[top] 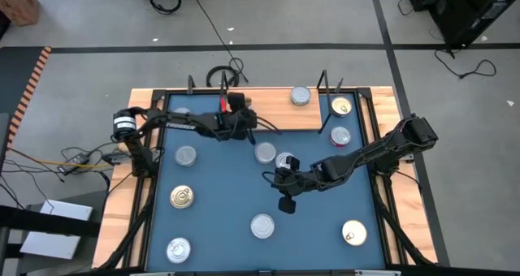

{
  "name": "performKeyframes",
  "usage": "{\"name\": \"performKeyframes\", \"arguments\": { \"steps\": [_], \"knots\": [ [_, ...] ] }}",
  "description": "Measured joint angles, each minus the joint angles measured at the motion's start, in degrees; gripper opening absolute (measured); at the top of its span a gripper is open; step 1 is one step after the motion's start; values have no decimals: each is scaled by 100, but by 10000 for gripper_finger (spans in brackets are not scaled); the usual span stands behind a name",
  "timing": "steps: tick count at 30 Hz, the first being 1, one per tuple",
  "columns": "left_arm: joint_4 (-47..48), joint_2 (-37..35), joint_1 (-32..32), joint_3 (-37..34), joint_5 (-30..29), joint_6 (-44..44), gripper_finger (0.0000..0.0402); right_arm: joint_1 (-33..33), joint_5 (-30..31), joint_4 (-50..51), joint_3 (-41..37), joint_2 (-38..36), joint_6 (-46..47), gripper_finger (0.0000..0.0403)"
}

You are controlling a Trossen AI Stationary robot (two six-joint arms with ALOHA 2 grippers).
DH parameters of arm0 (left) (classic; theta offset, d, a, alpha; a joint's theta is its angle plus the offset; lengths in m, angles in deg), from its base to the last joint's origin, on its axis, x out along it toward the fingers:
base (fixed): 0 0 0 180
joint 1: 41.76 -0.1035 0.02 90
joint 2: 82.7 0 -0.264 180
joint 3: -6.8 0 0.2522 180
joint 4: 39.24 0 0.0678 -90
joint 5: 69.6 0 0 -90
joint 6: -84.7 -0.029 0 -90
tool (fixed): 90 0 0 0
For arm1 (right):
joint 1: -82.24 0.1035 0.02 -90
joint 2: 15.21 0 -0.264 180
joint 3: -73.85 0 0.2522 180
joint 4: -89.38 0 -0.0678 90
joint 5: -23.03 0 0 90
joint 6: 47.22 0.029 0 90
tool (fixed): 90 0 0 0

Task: Stack canned seafood by type on shelf
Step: Put the blue tuna can on the shelf

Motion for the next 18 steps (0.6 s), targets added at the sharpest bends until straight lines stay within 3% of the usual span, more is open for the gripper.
{"name": "performKeyframes", "arguments": {
  "steps": [18],
  "knots": [
    [21,-2,-372,0,719,-29,210,0,-4,0,-1,0,0,28]
  ]
}}
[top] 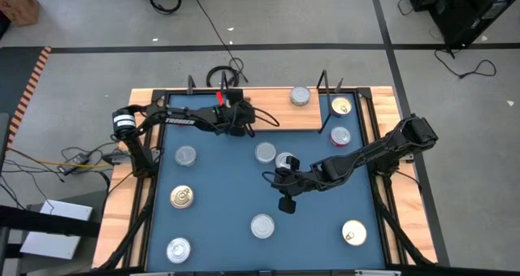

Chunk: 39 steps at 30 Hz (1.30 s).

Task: Stack canned seafood by type on shelf
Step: Put the blue tuna can on the shelf

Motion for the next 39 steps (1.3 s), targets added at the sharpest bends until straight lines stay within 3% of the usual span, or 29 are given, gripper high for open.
{"name": "performKeyframes", "arguments": {
  "steps": [7,18,26,39],
  "knots": [
    [-15,0,2,4,33,1,216,0,-108,0,-1,0,0,28],
    [-9,0,16,4,31,86,278,0,-139,2,-1,0,-1,28],
    [79,-2,49,4,89,136,281,-26,-266,0,0,0,-2,28],
    [192,-2,-352,7,678,438,282,-26,-275,-7,1,0,-2,28]
  ]
}}
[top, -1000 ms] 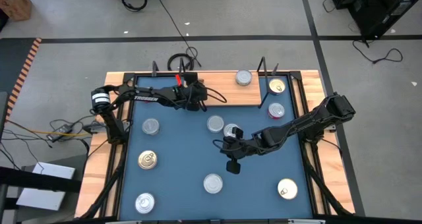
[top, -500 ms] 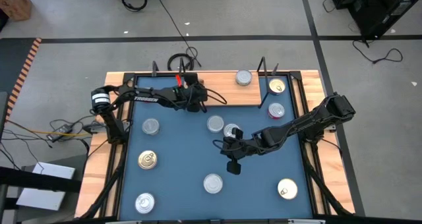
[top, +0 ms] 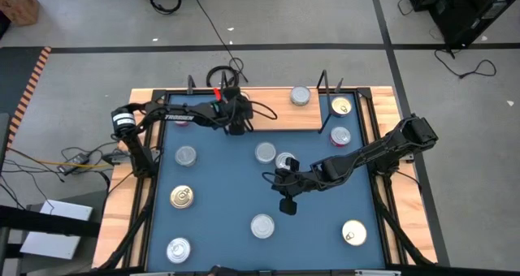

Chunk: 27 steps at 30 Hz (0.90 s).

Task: Stack canned seafood by type on shelf
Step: Put the blue tuna can on the shelf

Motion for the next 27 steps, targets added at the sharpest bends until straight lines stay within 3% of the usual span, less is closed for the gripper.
{"name": "performKeyframes", "arguments": {
  "steps": [6,14,20,27],
  "knots": [
    [212,-2,26,218,81,50,282,0,-20,-9,-2,0,0,28],
    [1365,-2,42,1400,811,681,257,0,-44,-7,-1,0,0,28],
    [2202,-2,5,2294,1003,813,172,0,-149,-7,-2,0,0,28],
    [3062,-4,-332,2834,1775,817,21,9,-160,4,-2,0,-2,25]
  ]
}}
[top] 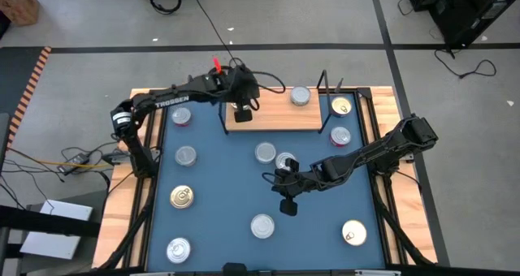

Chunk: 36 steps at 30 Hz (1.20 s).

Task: Stack canned seafood by type on shelf
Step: Put the blue tuna can on the shelf

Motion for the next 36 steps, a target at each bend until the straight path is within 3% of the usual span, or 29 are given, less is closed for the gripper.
{"name": "performKeyframes", "arguments": {
  "steps": [4,9,18,36],
  "knots": [
    [117,84,-229,5,402,5,8,0,-4,9,0,0,-46,20],
    [270,543,-310,3,446,-129,4,0,13,-15,0,0,-266,11],
    [224,1036,-338,0,-4,-233,3,0,166,52,0,0,-311,6],
    [-127,1386,-408,24,-93,-332,2,87,177,81,0,0,-236,7]
  ]
}}
